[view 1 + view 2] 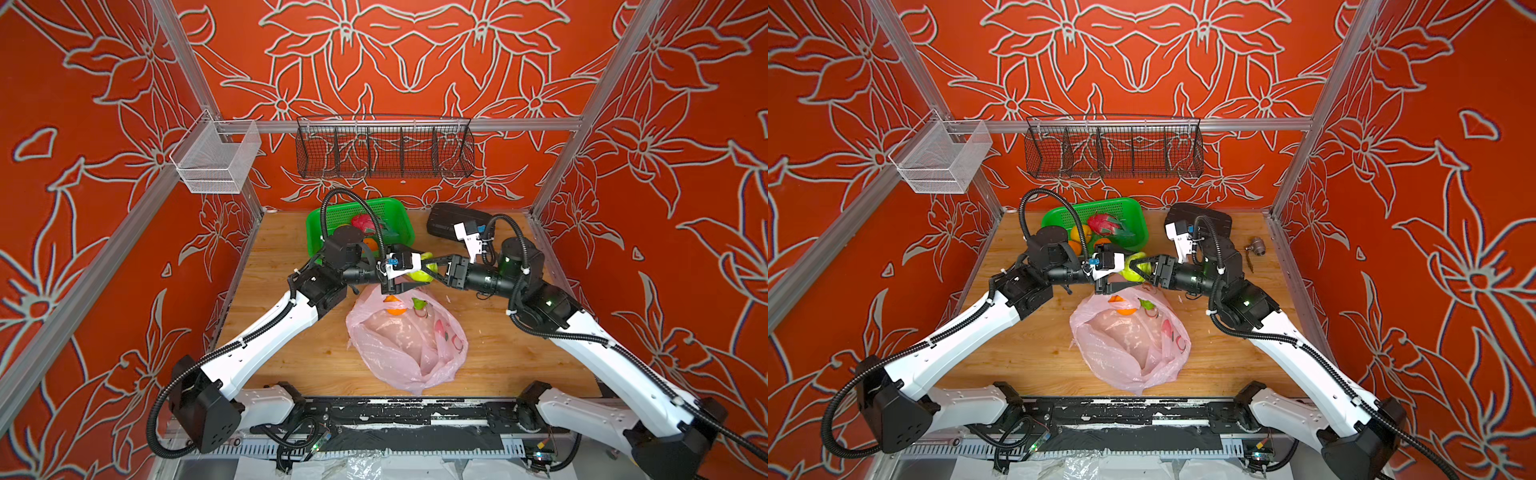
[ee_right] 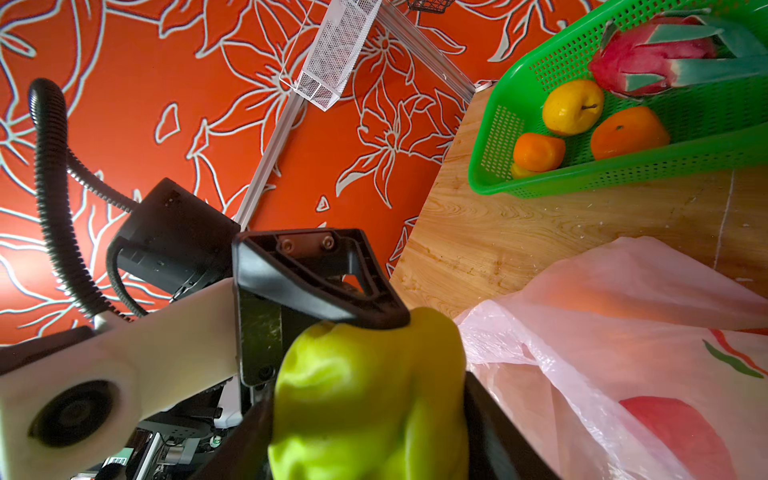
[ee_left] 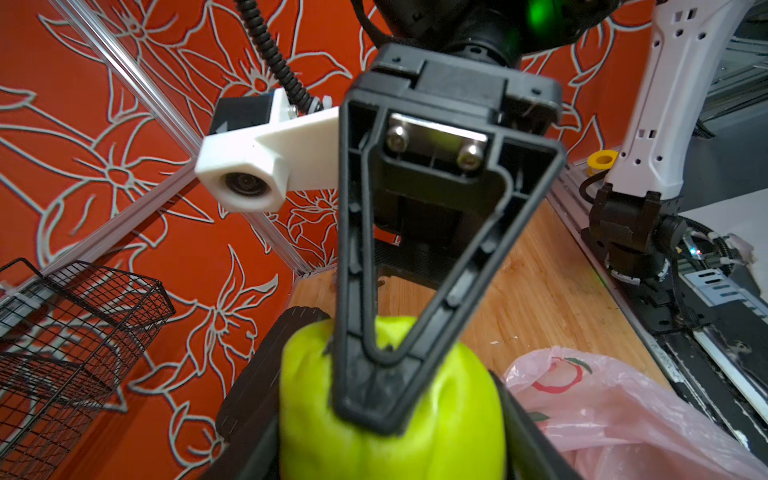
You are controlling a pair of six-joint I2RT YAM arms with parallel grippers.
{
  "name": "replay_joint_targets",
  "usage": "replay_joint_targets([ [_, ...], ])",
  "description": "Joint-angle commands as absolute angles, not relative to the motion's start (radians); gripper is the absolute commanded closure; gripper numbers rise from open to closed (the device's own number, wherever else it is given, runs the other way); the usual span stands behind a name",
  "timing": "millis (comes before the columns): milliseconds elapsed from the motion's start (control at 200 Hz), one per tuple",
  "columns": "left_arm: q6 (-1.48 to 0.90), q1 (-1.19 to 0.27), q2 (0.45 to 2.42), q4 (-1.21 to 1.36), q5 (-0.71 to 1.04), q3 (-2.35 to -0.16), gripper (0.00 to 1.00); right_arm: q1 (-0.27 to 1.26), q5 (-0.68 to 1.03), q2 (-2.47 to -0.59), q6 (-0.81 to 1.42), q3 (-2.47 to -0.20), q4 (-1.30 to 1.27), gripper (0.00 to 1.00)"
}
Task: Untie the knot of the plastic bag and take out the fruit
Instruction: 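Close the left gripper on the lime-green fruit while the right gripper opens and withdraws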
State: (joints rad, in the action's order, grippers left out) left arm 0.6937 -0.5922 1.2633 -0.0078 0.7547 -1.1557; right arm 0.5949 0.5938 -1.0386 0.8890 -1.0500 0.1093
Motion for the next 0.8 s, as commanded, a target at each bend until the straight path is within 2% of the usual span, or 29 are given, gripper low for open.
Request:
replay_joint_targets([
  [0,0.714,-0.6,1.258,0.014,0.774,-1.161,0.44,0.592,0.62,-1.029,0.908,-1.06,0.062,0.39],
  [95,0.696,-0.6,1.255,0.024,0.749,-1.157,0.46,0.591,0.615,-1.023,0.91,-1.057,0.055,0.34],
  [195,0.65,-0.6,1.247,0.038,0.689,-1.147,0.47,0.591,0.562,-0.985,0.909,-1.038,0.05,0.16],
  [265,0.602,-0.6,1.241,0.062,0.617,-1.134,0.47,0.591,0.503,-0.943,0.89,-1.017,0.048,0.1],
  [506,0.375,-0.567,1.275,0.087,0.323,-1.145,0.47,0.591,0.375,-0.831,0.849,-0.92,0.002,0.07],
  [796,-0.037,-0.362,1.404,-0.088,0.233,-1.283,0.47,0.59,0.325,-0.781,0.822,-0.858,0.009,0.06],
])
